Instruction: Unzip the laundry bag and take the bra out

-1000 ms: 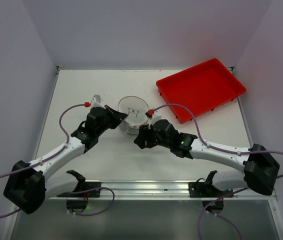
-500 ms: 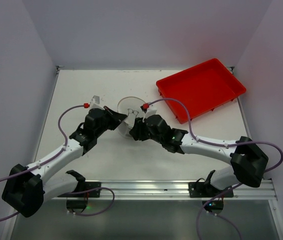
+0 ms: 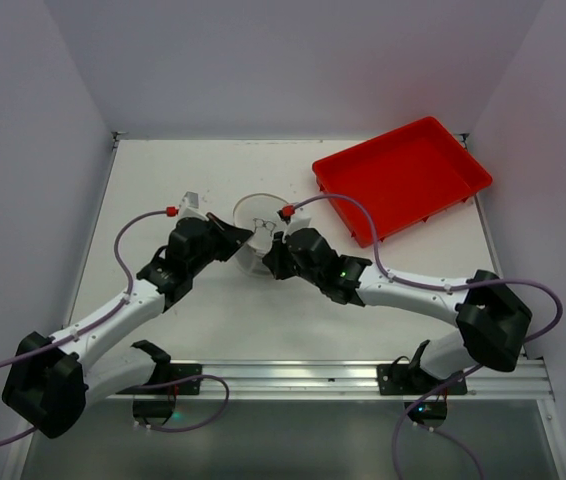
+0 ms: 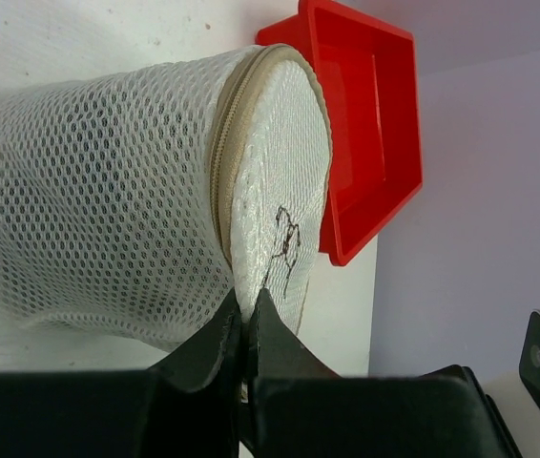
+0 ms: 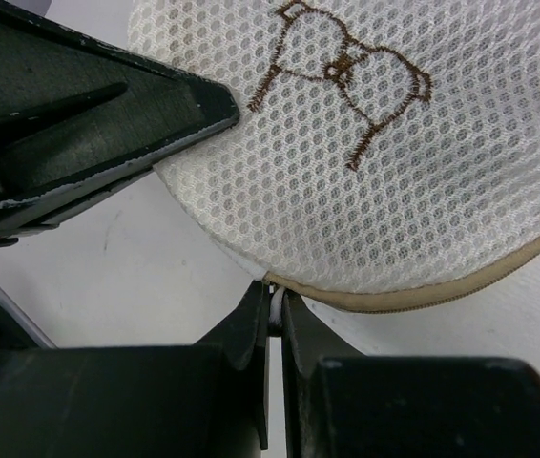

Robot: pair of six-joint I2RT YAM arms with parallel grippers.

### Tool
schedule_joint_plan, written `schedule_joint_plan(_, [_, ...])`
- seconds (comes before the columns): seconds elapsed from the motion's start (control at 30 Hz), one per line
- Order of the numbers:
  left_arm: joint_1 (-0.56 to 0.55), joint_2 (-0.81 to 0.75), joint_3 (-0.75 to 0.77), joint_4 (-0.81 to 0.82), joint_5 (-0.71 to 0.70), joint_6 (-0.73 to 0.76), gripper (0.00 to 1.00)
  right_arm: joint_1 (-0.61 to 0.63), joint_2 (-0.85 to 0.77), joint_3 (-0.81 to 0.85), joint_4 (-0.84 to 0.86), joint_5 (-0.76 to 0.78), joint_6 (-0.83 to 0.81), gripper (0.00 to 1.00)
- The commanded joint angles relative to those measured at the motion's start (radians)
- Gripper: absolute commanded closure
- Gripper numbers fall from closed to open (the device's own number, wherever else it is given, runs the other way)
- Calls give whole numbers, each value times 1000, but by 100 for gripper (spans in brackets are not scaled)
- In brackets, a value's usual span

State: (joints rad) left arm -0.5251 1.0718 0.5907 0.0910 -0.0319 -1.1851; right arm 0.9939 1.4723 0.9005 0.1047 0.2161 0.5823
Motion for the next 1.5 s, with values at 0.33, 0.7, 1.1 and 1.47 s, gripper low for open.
schedule_joint_plan(0.33, [215, -12, 21, -183, 213, 389, 100, -153, -279, -182, -132, 29, -102, 100])
schedule_joint_plan(0.7, [241, 372, 455, -201, 377, 552, 23, -74, -118, -14, -19, -176, 26, 100])
schedule_joint_plan(1.1, [221, 10, 140, -195, 248, 285, 0, -51, 89, 140, 53, -159, 100, 100])
schedule_joint_plan(1.47, [79, 111, 136, -109, 128, 229, 75, -49, 50, 92, 35, -158, 88, 100])
